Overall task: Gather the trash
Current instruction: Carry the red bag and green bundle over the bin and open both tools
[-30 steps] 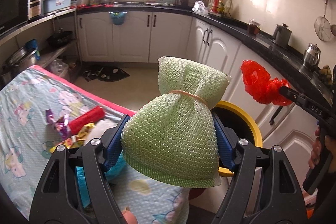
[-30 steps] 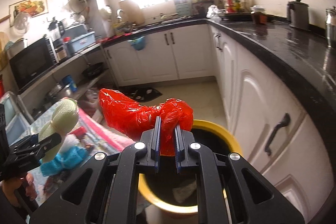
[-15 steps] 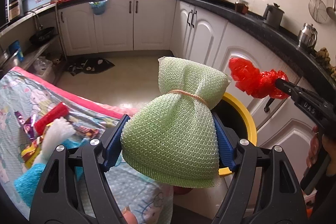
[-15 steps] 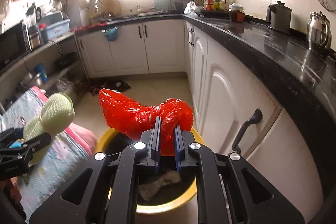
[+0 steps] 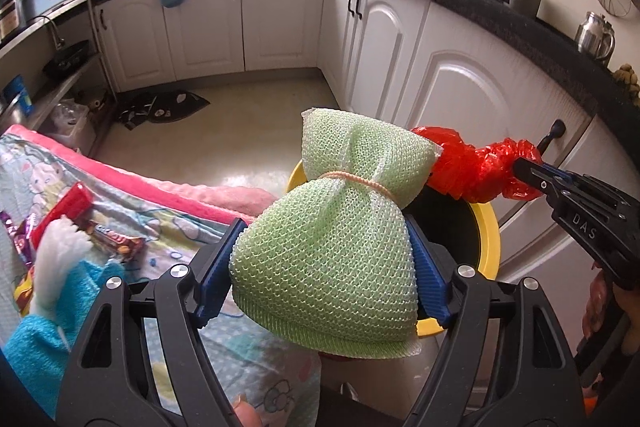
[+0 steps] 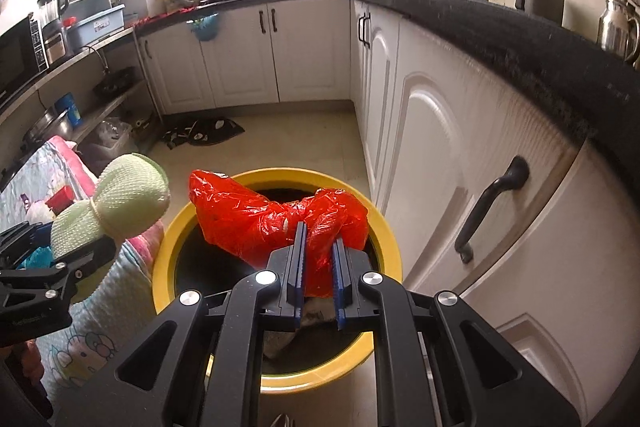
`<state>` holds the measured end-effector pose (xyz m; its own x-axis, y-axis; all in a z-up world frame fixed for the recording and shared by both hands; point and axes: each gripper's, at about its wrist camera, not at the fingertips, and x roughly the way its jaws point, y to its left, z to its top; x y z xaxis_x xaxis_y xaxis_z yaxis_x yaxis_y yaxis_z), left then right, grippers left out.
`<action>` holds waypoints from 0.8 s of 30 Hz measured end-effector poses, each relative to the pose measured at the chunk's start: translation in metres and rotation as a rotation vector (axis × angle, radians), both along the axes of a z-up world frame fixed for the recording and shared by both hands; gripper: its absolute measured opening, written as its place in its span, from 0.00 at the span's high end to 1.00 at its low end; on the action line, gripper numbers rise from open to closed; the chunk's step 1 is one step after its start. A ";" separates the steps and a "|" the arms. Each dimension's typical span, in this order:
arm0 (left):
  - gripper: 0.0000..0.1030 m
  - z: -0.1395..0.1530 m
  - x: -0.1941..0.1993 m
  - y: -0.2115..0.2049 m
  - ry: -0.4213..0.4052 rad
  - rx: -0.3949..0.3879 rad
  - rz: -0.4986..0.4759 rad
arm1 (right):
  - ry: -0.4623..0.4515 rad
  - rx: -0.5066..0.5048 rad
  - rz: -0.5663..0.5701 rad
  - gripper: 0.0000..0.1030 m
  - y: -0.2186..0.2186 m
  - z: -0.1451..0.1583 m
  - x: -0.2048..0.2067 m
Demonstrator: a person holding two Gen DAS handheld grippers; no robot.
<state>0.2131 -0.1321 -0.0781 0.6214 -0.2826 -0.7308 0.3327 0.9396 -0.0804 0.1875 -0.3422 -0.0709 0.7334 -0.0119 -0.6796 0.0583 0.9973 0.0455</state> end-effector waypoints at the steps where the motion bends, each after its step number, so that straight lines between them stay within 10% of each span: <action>1: 0.33 -0.001 0.001 -0.002 0.004 0.003 -0.002 | 0.005 0.005 0.000 0.89 0.000 -0.001 0.001; 13: 0.31 -0.019 0.016 -0.018 0.053 0.012 -0.017 | 0.044 0.067 -0.007 0.87 -0.007 -0.012 0.008; 24: 0.18 -0.023 0.016 -0.011 0.063 0.028 0.019 | 0.033 0.103 -0.033 0.59 -0.016 -0.010 0.009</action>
